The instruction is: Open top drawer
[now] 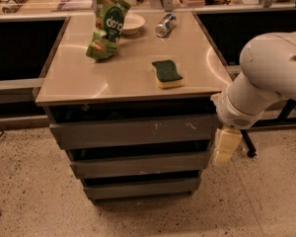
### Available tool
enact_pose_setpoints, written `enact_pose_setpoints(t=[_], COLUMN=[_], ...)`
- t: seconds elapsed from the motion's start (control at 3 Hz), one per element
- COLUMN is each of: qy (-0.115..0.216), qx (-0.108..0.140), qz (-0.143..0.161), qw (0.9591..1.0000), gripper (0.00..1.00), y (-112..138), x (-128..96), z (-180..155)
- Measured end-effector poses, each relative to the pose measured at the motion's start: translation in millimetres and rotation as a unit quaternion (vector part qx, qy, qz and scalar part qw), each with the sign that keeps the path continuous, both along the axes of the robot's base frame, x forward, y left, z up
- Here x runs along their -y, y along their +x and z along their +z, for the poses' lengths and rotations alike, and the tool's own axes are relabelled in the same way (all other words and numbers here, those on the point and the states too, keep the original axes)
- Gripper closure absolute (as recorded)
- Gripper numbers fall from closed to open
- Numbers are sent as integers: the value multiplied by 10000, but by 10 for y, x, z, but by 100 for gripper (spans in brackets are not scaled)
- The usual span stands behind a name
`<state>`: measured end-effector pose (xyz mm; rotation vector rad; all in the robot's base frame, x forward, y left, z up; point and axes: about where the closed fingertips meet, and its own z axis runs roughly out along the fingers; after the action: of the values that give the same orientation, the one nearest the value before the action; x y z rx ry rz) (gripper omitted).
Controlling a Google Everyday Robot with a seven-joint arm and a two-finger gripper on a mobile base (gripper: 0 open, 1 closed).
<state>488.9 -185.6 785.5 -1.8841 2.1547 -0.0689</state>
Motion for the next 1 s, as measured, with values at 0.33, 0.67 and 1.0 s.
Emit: enact_pose_setpoints(t=[0.33, 0.67, 1.0], qy=[0, 70, 259], qx=[0, 20, 29], qz=[0, 193, 511], qw=[10000, 9998, 9984], gripper=[0, 0, 0], y=[0, 4, 92], x=[0, -24, -123], z=[0, -160, -448])
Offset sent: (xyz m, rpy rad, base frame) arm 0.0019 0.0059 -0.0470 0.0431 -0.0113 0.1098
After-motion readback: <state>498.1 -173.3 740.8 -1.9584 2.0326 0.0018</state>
